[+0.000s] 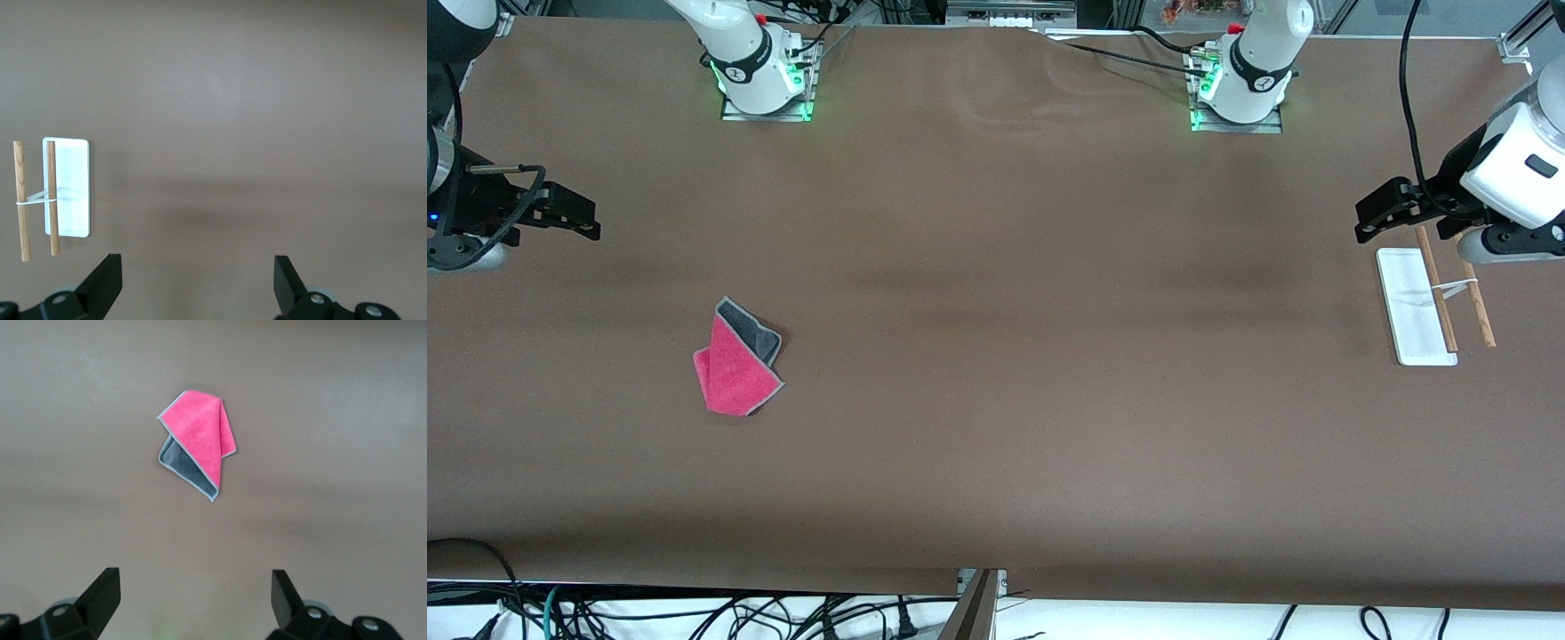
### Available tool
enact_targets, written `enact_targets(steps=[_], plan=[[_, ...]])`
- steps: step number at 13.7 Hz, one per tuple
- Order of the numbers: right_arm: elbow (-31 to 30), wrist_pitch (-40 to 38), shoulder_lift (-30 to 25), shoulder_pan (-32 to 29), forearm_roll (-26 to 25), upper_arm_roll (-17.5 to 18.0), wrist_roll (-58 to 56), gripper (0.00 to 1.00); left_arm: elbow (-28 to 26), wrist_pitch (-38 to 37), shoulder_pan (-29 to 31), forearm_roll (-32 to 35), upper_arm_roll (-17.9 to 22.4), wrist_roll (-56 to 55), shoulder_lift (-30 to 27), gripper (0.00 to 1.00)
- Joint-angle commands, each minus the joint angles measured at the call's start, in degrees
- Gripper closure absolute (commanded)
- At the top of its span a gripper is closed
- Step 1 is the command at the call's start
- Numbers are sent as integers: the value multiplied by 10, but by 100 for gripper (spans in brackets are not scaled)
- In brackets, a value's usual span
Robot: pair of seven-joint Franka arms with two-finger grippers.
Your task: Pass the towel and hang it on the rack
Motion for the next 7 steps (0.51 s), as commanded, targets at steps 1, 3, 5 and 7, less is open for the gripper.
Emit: enact_targets(steps=[1, 3, 5, 7], plan=[[2, 2, -1, -3, 7, 3, 6, 0, -12, 19, -18, -7, 25, 3, -13, 0], [2, 2, -1, -3, 7, 3, 6, 0, -56, 41, -78, -11, 106, 6, -41, 0], [2, 2, -1, -3, 7, 3, 6, 0, -96, 62, -79, -12, 115, 8, -65, 0], [2, 2, -1, -3, 7, 3, 6, 0, -99, 57, -80, -11, 115, 1, -75, 0]])
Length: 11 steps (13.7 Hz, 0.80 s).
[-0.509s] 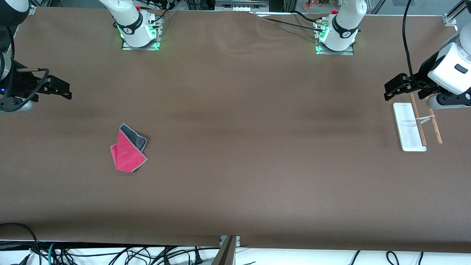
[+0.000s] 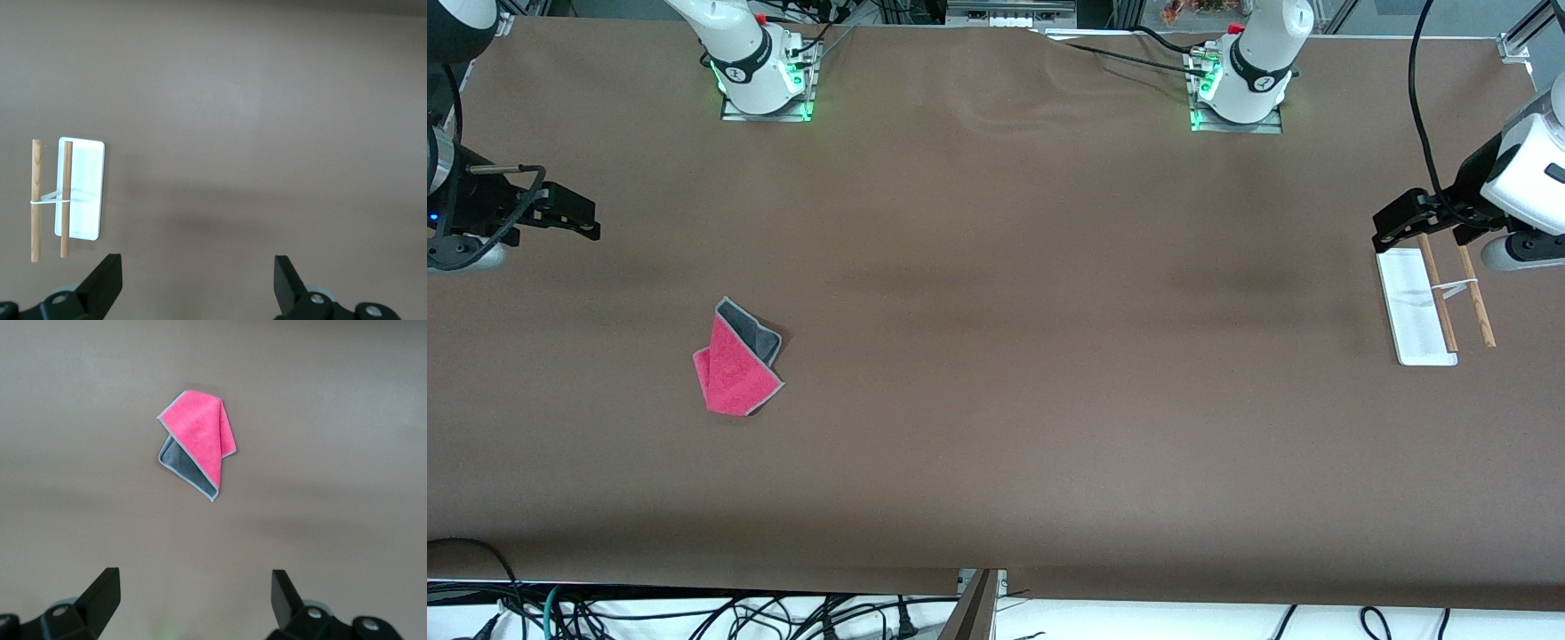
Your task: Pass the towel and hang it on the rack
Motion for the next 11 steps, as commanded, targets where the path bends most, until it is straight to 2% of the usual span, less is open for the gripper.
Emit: enact_targets(steps=[1, 4, 11], plan=[[2, 2, -1, -3, 7, 3, 6, 0, -39, 13, -7, -11, 9, 4, -38, 0], [2, 2, -1, -3, 7, 3, 7, 0, -20, 2, -6, -11, 9, 5, -20, 0], [2, 2, -1, -3, 7, 3, 6, 0, -18, -7, -5, -10, 9, 8, -18, 0]])
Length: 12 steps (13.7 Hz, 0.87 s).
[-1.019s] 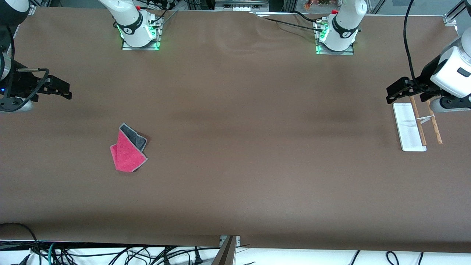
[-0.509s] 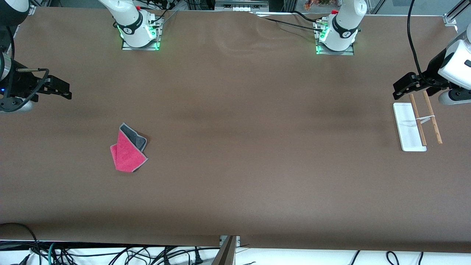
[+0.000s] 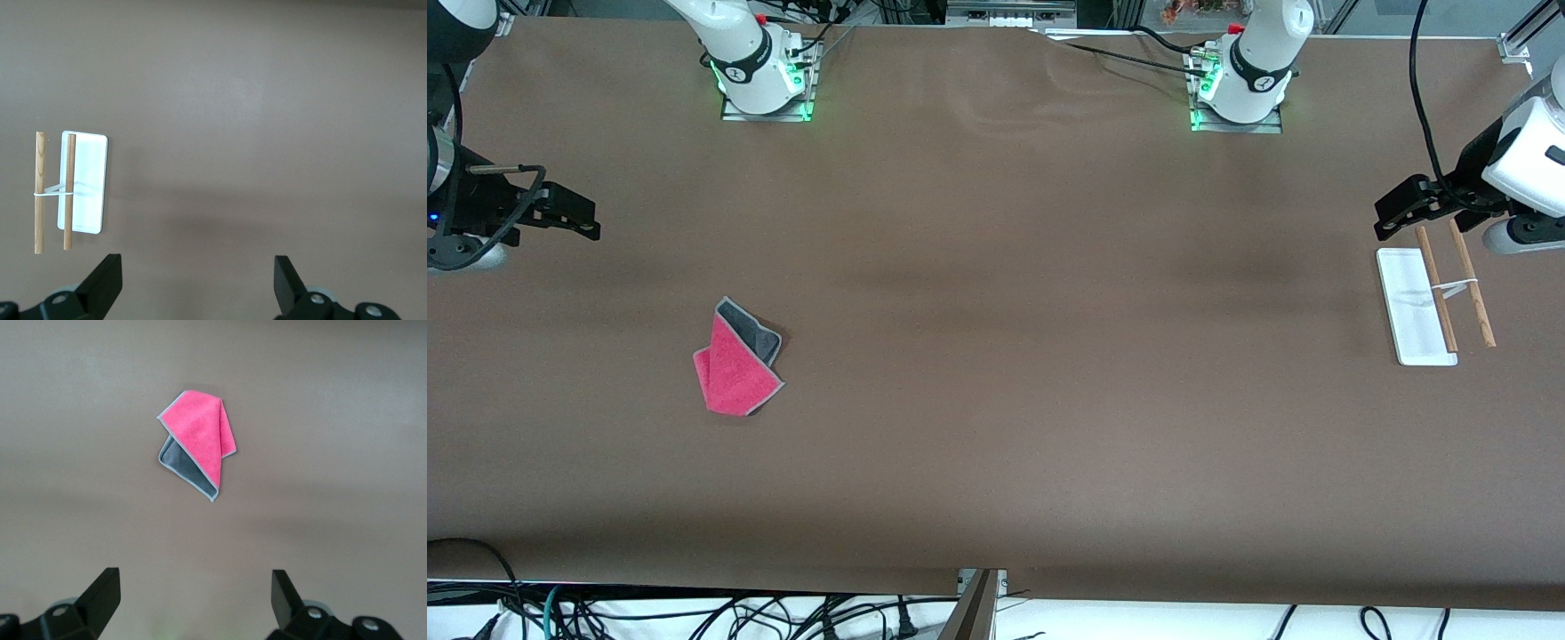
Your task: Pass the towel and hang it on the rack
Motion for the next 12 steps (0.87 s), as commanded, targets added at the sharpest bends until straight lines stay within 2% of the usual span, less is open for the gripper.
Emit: enact_targets(steps=[1, 12], plan=[[2, 2, -1, -3, 7, 3, 6, 0, -3, -5, -2, -11, 7, 9, 1, 0], [2, 6, 0, 0, 9, 7, 2, 0, 13, 1, 1, -12, 7, 9, 13, 0]])
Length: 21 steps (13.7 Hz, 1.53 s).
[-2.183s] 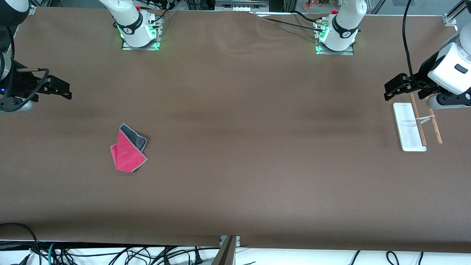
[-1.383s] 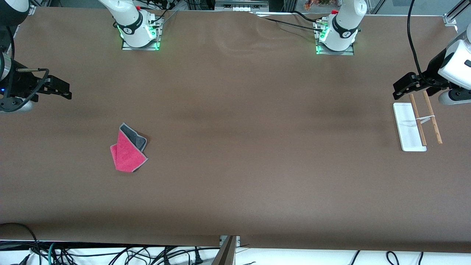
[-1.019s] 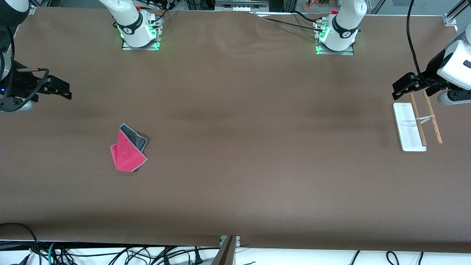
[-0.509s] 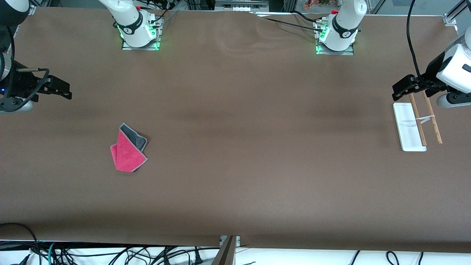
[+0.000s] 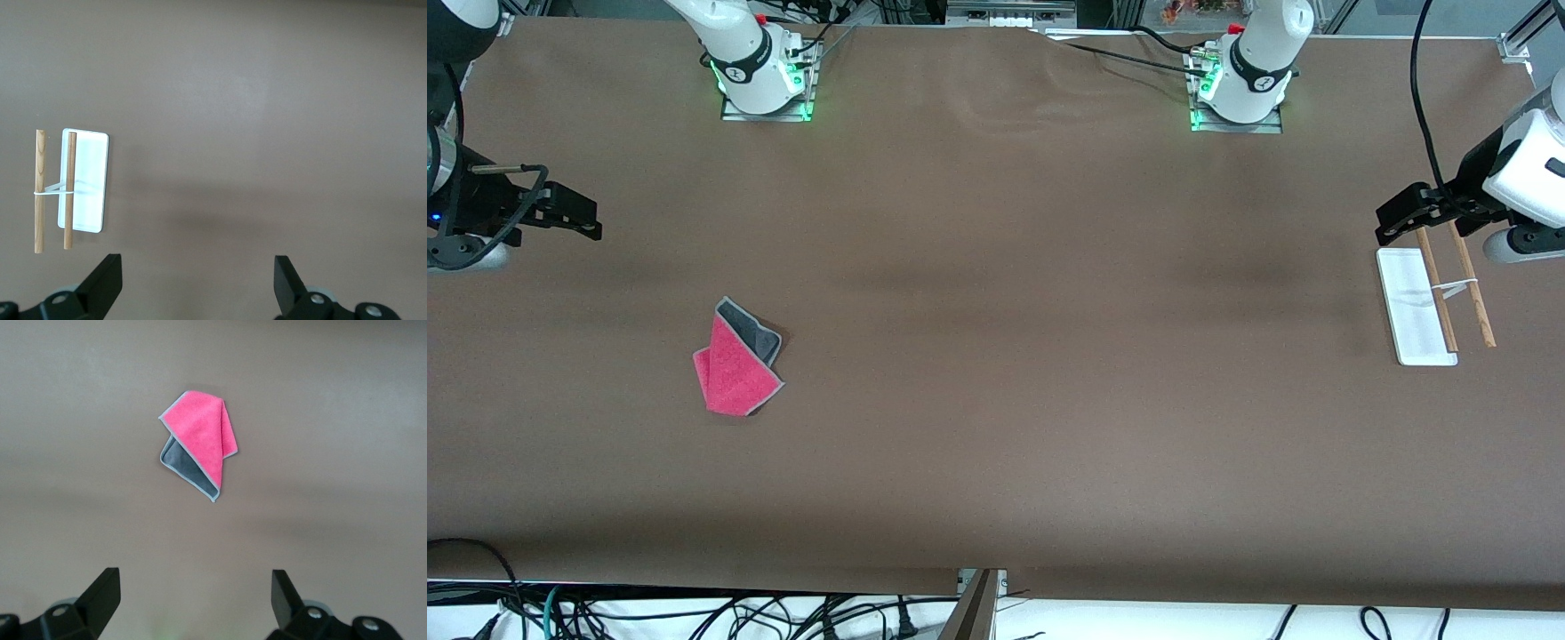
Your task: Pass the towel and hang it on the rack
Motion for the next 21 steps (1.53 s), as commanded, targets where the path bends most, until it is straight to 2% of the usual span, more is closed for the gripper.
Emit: enact_targets(steps=[1, 13, 16, 21], plan=[[2, 9, 0, 0, 15, 5, 2, 0, 12, -2, 1, -12, 2, 8, 6, 0], [-2, 12, 24, 6, 4, 4, 0, 0, 13, 0, 1, -12, 2, 8, 7, 0], [-3, 18, 47, 11, 6, 5, 0, 0, 13, 0, 1, -12, 2, 8, 7, 0], [-6, 57, 108, 59, 4, 5, 9, 0, 13, 0, 1, -12, 2, 9, 7, 0]])
